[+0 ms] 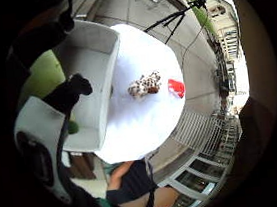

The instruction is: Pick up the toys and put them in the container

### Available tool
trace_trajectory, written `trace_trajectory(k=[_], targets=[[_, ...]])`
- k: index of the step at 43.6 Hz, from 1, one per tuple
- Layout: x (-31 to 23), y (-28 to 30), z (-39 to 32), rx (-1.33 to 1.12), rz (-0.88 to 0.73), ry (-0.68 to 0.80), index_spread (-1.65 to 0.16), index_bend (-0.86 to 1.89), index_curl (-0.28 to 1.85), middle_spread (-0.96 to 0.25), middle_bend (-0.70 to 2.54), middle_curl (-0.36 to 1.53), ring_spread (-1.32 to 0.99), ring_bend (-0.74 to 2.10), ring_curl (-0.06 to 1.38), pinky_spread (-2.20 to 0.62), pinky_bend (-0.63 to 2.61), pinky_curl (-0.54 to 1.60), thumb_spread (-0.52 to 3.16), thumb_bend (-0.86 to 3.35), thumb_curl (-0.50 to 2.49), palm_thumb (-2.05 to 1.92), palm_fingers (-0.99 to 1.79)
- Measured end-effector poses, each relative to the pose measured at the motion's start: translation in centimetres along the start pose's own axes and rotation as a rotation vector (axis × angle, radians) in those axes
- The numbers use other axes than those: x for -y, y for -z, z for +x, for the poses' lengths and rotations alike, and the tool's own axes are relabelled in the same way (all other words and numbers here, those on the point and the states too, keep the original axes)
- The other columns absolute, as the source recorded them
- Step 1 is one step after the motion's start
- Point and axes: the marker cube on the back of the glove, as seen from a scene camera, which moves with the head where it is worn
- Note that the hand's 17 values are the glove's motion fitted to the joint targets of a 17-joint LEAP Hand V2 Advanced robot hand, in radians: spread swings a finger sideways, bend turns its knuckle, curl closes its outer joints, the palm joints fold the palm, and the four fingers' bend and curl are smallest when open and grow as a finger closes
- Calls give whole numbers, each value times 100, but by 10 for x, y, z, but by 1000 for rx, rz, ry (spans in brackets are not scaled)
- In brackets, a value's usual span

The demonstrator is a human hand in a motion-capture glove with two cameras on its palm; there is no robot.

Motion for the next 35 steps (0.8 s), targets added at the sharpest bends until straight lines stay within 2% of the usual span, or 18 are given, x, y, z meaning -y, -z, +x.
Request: trace_trajectory(k=[3, 8, 15, 26, 35], targets=[[-7, 3, 4, 2, 21, 14, -28, -6, 4, -10, 33, 58, -27, 113, 49, -30, 148, 53, 89, -14, 56, -6, -5], [-6, 11, 35, -17, 54, 12, -27, 1, 3, 1, 32, 55, -19, 109, 44, -23, 152, 50, 91, -10, 49, -10, -12], [2, 16, 91, -76, 100, 0, -28, 7, 6, 8, 29, 52, -9, 93, 37, -13, 146, 46, 91, -10, 41, -11, -22], [7, -15, 180, -107, 64, 13, -28, 8, 9, -3, 24, 48, -11, 69, 30, -6, 125, 38, 88, -10, 33, -12, -27], [6, -67, 229, -104, 65, 76, -28, 7, 11, -7, 20, 46, -15, 56, 26, -7, 107, 33, 85, -10, 29, -12, -25]])
